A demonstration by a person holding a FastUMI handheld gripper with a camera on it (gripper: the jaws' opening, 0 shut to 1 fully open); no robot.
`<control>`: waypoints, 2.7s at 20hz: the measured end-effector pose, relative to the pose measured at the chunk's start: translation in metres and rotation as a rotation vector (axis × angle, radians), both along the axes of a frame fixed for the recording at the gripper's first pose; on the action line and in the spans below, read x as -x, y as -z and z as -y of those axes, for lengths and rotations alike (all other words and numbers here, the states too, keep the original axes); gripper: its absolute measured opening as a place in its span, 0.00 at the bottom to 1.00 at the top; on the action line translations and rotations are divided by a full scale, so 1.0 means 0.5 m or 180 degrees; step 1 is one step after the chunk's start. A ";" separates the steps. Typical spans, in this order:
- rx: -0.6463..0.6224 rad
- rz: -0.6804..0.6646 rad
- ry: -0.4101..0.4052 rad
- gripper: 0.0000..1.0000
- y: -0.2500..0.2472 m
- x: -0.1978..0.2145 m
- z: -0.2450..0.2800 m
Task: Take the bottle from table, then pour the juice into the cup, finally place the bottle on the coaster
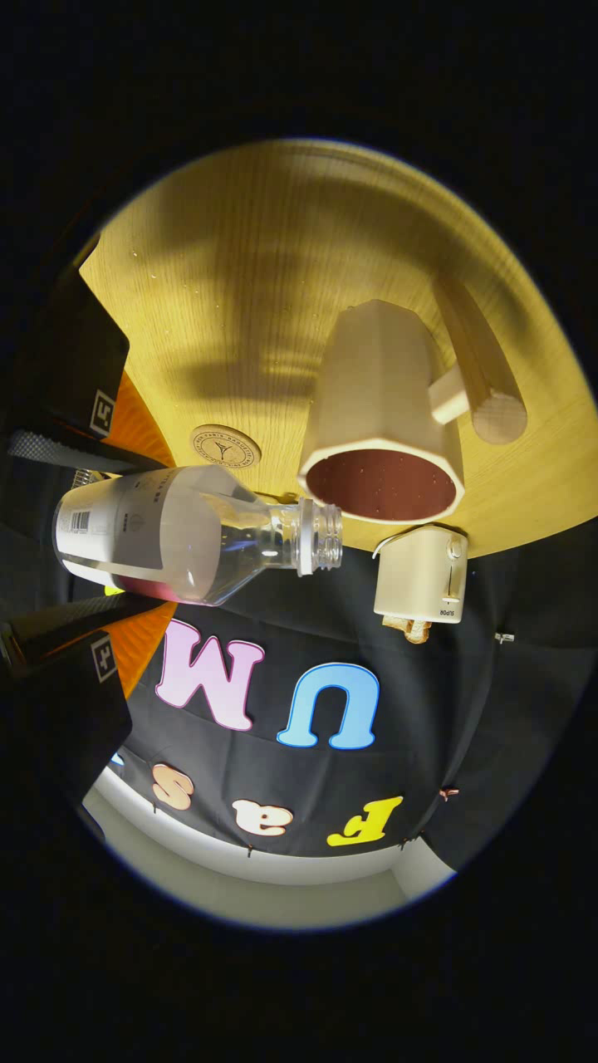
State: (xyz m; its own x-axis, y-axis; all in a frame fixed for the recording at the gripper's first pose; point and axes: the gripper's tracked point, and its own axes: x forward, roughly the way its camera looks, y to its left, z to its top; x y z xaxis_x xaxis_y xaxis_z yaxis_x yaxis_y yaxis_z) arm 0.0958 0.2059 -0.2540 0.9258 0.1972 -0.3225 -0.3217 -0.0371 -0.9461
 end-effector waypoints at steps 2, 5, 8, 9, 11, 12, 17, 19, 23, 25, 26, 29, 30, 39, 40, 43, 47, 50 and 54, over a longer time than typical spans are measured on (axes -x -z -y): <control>0.0031 0.0015 -0.0023 0.71 -0.001 -0.001 0.003; 0.0087 0.0060 -0.0060 0.71 -0.005 -0.004 0.004; 0.0109 0.0082 -0.0079 0.71 -0.009 -0.008 0.004; 0.0115 0.0092 -0.0081 0.71 -0.010 -0.008 0.005; 0.0128 0.0101 -0.0081 0.71 -0.013 -0.012 0.003; 0.0130 0.0108 -0.0083 0.71 -0.015 -0.015 0.002; 0.0150 0.0150 -0.0113 0.71 -0.022 -0.020 0.001; 0.0161 0.0173 -0.0144 0.71 -0.023 -0.019 0.000; 0.0224 0.0213 -0.0216 0.71 -0.024 -0.015 -0.003; 0.0254 0.0245 -0.0255 0.71 -0.026 -0.014 -0.005; 0.0268 0.0265 -0.0283 0.71 -0.029 -0.012 -0.008; 0.0302 0.0307 -0.0343 0.71 -0.033 -0.008 -0.011; 0.0309 0.0309 -0.0347 0.71 -0.032 -0.010 -0.011; 0.0402 0.0371 -0.0375 0.71 -0.039 -0.013 -0.007; 0.0416 0.0381 -0.0386 0.71 -0.040 -0.016 -0.008; 0.0445 0.0395 -0.0392 0.71 -0.042 -0.017 -0.007; 0.0489 0.0384 -0.0369 0.71 -0.038 -0.022 0.000; 0.0525 0.0406 -0.0387 0.71 -0.043 -0.025 -0.002; 0.0615 0.0490 -0.0483 0.71 -0.054 -0.027 -0.013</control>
